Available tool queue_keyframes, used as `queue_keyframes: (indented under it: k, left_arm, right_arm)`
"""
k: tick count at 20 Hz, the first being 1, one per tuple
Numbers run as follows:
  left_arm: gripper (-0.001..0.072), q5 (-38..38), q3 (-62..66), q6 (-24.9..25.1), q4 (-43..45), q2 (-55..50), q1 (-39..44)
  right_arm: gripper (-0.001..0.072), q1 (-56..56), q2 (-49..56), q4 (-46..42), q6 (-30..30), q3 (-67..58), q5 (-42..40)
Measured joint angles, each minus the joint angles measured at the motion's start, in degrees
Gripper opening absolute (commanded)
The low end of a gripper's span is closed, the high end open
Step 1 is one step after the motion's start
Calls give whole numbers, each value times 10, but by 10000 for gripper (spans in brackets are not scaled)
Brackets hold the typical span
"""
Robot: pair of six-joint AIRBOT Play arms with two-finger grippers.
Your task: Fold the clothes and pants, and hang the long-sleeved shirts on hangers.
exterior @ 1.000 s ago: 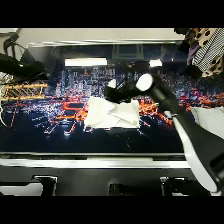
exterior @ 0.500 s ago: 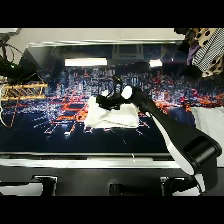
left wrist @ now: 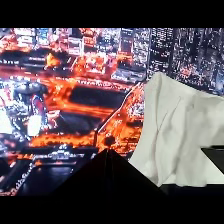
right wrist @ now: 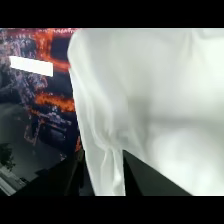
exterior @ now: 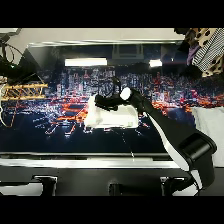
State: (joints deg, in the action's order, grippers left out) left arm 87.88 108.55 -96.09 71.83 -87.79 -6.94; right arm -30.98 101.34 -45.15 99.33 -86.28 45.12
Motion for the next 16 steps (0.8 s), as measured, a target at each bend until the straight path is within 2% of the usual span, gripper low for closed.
queue_keyframes:
  k: [3,8,10,11,13,16]
  left_arm:
    - [16,0,0,-1,0,0,0]
    - [16,0,0,-4,0,0,0]
    - [16,0,0,-5,0,0,0]
    - [16,0,0,-5,0,0,0]
    - [16,0,0,-5,0,0,-1]
    - [16,0,0,-5,0,0,-1]
  right_arm:
    - [330,0,-2,47,-32,0,27]
    - [347,37,-35,63,-54,0,80]
    - [421,84,-56,51,-64,0,113]
    - [424,116,-66,39,-70,0,135]
    - [480,179,-80,14,-84,4,181]
    - [480,269,-90,-9,-111,38,232]
